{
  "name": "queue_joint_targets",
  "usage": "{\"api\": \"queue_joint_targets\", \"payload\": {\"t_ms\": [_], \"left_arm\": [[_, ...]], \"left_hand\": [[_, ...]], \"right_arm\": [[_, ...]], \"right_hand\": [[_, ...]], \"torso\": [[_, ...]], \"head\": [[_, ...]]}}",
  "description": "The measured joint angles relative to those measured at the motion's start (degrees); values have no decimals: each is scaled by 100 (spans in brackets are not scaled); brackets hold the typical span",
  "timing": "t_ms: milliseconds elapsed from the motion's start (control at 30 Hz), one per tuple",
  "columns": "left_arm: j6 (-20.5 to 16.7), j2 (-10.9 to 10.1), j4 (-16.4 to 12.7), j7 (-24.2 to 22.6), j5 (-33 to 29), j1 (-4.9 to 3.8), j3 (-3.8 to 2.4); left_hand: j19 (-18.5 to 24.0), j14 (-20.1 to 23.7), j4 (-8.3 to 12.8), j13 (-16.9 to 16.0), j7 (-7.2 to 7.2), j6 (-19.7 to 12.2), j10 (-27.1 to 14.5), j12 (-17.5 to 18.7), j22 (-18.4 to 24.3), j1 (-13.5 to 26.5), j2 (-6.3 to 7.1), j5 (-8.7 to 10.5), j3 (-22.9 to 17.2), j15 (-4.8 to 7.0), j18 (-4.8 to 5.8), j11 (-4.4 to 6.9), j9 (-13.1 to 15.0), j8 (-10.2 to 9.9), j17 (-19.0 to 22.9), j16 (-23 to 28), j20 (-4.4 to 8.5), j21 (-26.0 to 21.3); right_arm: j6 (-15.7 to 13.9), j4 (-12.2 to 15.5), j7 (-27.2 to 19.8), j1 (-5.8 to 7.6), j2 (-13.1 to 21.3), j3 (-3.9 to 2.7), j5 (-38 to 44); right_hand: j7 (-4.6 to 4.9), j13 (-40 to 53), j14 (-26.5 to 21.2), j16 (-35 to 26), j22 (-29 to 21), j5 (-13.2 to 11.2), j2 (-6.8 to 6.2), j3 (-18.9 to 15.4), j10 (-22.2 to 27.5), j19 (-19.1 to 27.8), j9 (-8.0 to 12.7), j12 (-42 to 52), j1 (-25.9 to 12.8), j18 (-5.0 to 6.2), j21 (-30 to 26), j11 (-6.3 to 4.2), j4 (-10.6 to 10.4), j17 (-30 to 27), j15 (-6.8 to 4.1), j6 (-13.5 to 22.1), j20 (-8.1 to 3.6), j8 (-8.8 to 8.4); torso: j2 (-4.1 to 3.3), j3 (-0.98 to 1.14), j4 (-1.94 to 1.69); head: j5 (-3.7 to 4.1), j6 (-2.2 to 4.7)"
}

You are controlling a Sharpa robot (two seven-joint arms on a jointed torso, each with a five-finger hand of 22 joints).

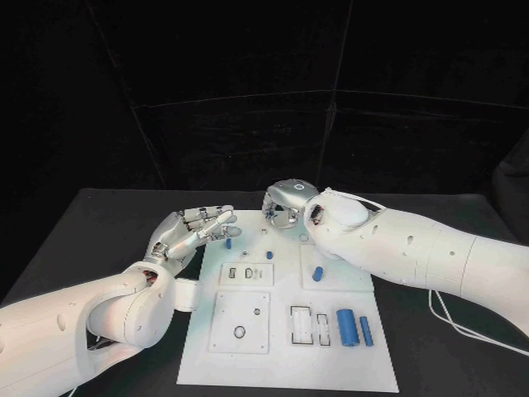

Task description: Assemble the parts on the task board

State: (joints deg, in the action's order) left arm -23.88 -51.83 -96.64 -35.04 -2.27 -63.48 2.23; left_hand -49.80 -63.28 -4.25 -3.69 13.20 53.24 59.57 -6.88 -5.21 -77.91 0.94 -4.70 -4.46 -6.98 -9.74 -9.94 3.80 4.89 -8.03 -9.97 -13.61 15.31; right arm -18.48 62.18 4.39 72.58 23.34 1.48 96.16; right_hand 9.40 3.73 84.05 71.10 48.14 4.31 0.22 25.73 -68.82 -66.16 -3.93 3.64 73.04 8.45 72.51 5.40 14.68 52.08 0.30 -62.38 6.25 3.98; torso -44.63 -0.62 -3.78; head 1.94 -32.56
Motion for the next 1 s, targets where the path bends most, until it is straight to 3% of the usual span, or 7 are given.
{"api": "queue_joint_targets", "payload": {"t_ms": [367, 533, 600, 1000], "left_arm": [[1, 2, 10, 23, 0, -9, 0], [3, 2, 10, 37, 0, -10, 0], [5, 2, 9, 43, 1, -10, 0], [15, 0, 9, 67, 1, -16, 0]], "left_hand": [[0, -21, 16, 0, 0, 0, 0, 0, 6, 0, 0, 0, 16, -21, 1, 0, 0, 0, 0, 5, 0, 0], [0, -21, 16, 0, 0, 0, 0, 23, 5, 0, 0, 0, 16, -21, 0, 0, -1, 0, 1, 26, 0, 0], [0, -21, 16, 0, 0, 0, 0, 23, 5, 0, 0, 0, 16, -21, 1, 0, -4, 0, 1, 26, 0, 0], [0, -21, 16, 0, 0, 0, 0, 23, 12, 0, 0, 0, 16, -21, 1, 0, -4, -23, -5, 25, 0, 0]], "right_arm": [[71, -93, 1, 0, -68, 0, 9], [85, -142, 1, -2, -101, 2, 9], [92, -162, 1, -4, -112, 3, 8], [162, -234, 4, -4, -165, 4, 0]], "right_hand": [[22, -11, 0, 0, -1, 0, -53, 55, 47, 0, 5, 0, -54, 0, 0, 3, -56, -25, 0, 59, 0, -21], [30, -2, 0, 0, -34, 0, -136, 104, 182, 41, 11, 2, -73, 0, 0, 35, -104, -82, 0, 159, 42, -21], [66, -3, 0, 0, -41, 1, -135, 119, 232, 42, 11, 5, -73, 0, 0, 65, -119, -98, 0, 199, 42, -21], [58, -8, -20, -1, -42, 1, -158, 182, 271, 62, 11, 5, -96, 0, 0, 64, -151, -96, 23, 225, 62, -21]], "torso": [[-4, 4, 6], [-8, 6, 6], [-8, 7, 6], [-10, 7, 4]], "head": [[-13, -42], [-10, -43], [-7, -37], [-13, -28]]}}
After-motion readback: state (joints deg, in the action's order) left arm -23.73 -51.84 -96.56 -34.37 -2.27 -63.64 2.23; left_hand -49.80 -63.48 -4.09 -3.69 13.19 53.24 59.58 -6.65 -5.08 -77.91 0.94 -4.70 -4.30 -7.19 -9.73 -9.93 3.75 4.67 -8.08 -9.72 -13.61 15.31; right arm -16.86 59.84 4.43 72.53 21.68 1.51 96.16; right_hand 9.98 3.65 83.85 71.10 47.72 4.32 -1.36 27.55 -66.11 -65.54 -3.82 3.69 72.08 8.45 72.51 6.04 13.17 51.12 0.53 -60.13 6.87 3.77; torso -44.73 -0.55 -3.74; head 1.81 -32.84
